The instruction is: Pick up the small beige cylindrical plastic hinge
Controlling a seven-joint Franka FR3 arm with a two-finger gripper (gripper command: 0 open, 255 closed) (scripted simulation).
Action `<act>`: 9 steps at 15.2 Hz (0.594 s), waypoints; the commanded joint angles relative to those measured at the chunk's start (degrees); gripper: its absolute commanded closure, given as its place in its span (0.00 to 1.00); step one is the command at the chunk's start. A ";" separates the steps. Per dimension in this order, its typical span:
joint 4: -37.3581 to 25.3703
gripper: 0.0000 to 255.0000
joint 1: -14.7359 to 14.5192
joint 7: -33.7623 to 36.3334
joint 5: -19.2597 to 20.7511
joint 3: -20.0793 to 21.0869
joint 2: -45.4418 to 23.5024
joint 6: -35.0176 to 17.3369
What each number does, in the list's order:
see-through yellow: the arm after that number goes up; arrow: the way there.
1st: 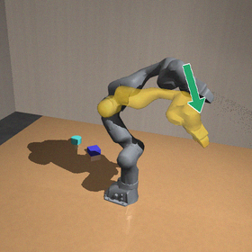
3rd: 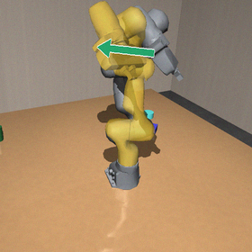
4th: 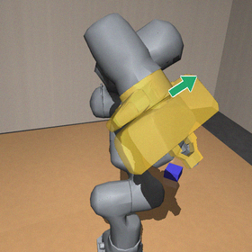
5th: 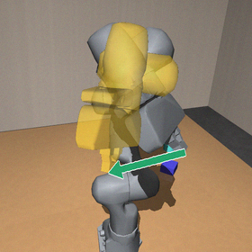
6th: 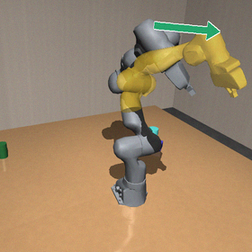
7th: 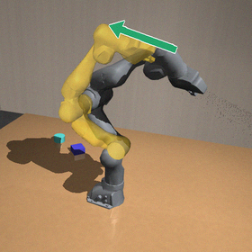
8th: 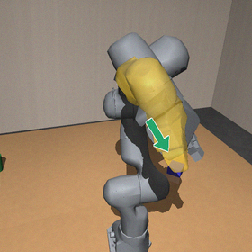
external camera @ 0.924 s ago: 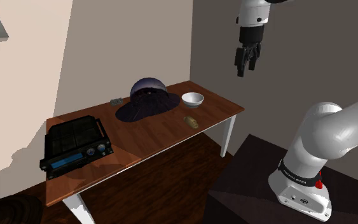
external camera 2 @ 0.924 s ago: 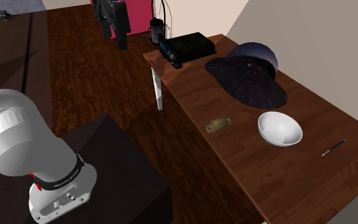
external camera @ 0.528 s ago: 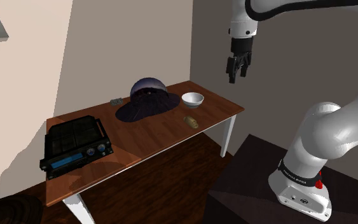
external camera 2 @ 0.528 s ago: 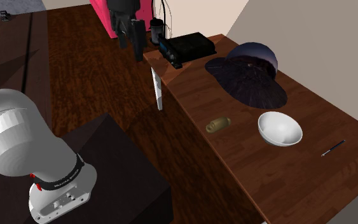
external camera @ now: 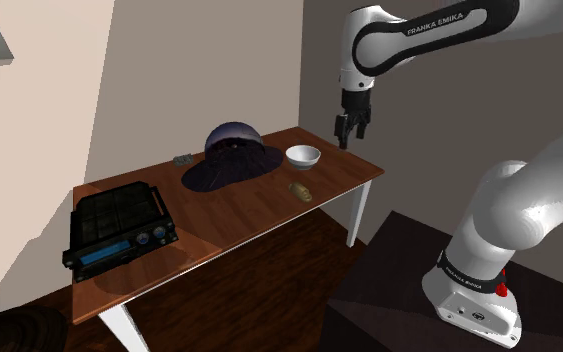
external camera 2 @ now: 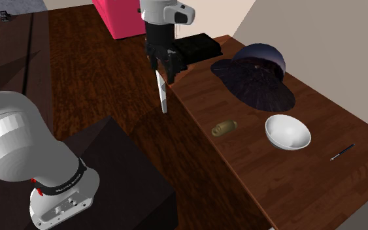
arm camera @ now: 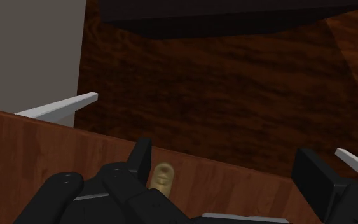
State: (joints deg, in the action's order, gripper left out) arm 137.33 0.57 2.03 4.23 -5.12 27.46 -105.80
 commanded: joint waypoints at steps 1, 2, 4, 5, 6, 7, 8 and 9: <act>0.55 0.00 0.18 -0.39 0.08 -0.63 -2.96 -3.93; 0.48 0.00 0.27 -0.65 0.08 -0.96 -4.78 -5.81; 0.09 0.00 0.44 -1.19 -0.01 -1.62 -8.58 -9.47; -0.23 0.00 0.51 -1.48 -0.11 -1.94 -10.55 -11.24; -0.63 0.00 0.58 -1.79 -0.24 -2.25 -12.55 -12.97; -1.12 0.00 0.66 -2.12 -0.42 -2.55 -14.60 -14.64; -1.69 0.00 0.73 -2.47 -0.64 -2.83 -16.67 -16.27; -2.34 0.00 0.80 -2.83 -0.91 -3.10 -18.78 -17.84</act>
State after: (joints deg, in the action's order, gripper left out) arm 135.52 1.31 -0.47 3.55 -7.94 10.91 -121.74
